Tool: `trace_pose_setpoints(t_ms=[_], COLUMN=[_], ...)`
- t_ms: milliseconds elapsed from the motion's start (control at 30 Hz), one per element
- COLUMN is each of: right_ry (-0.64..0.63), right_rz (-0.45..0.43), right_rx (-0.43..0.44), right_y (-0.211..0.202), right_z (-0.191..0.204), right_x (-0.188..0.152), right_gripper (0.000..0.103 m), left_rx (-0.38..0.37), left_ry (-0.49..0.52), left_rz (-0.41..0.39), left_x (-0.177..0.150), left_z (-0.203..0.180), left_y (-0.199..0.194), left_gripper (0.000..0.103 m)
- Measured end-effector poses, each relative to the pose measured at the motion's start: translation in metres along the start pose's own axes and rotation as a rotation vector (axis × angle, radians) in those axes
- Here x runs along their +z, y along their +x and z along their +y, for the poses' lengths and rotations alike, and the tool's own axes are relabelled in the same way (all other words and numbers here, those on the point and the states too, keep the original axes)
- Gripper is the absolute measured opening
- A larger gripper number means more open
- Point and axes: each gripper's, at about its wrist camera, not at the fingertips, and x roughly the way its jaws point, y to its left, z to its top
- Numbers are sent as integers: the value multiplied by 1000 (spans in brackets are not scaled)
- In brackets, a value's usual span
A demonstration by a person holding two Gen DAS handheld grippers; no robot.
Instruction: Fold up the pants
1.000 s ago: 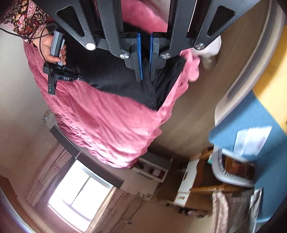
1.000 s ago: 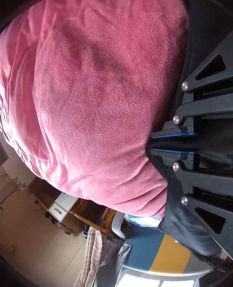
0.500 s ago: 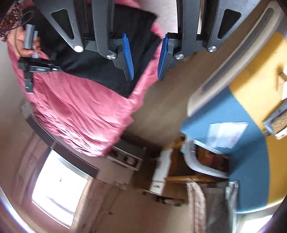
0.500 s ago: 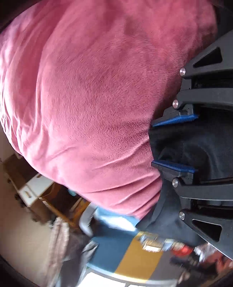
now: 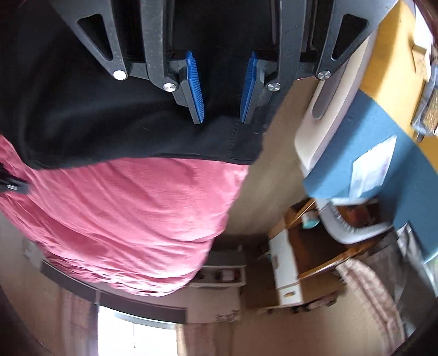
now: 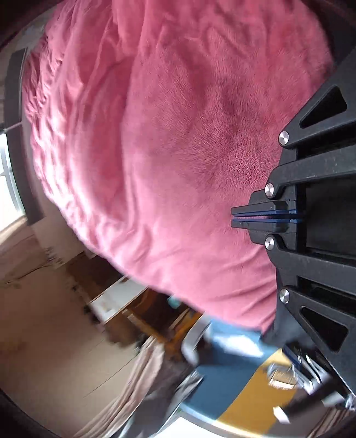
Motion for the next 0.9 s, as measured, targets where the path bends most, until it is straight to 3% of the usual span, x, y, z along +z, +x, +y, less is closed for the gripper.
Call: trace_pose_setpoints(t_ms=[67, 133, 200, 267, 367, 433, 500, 567, 633, 667, 800, 900], right_ry=[-9, -35, -85, -158, -235, -253, -200, -117, -81, -91, -181, -203], right_rz=[-36, 5, 67, 127, 184, 199, 190, 167, 140, 134, 113, 113], right_rx=[22, 49, 73, 67, 13, -41, -54, -32, -20, -27, -97, -171], right_y=[-26, -36, -32, -18, 18, 43, 54, 48, 28, 18, -29, -57], right_z=[-1, 2, 13, 25, 36, 34, 28, 23, 18, 16, 0, -34], right_x=[-8, -22, -39, -57, -69, -69, -63, -58, -60, -63, -83, -96], right_gripper=[3, 3, 3, 3, 3, 2, 2, 2, 4, 9, 31, 31], left_rx=[64, 90, 46, 30, -56, -127, -144, -100, 5, 34, 144, 135], left_ry=[-44, -115, -195, -229, -173, -108, -26, 48, 99, 97, 30, -48], left_rz=[6, 41, 58, 13, -40, -27, -7, 17, 14, 1, -21, -21], left_x=[5, 6, 5, 6, 10, 12, 9, 4, -2, -4, -6, -10], left_z=[14, 27, 36, 37, 16, -5, -28, -44, -48, -44, -22, -3], left_y=[8, 9, -2, -24, -48, -48, -40, -26, -9, -5, -2, -6], left_gripper=[29, 28, 28, 28, 28, 28, 28, 28, 31, 31, 31, 31])
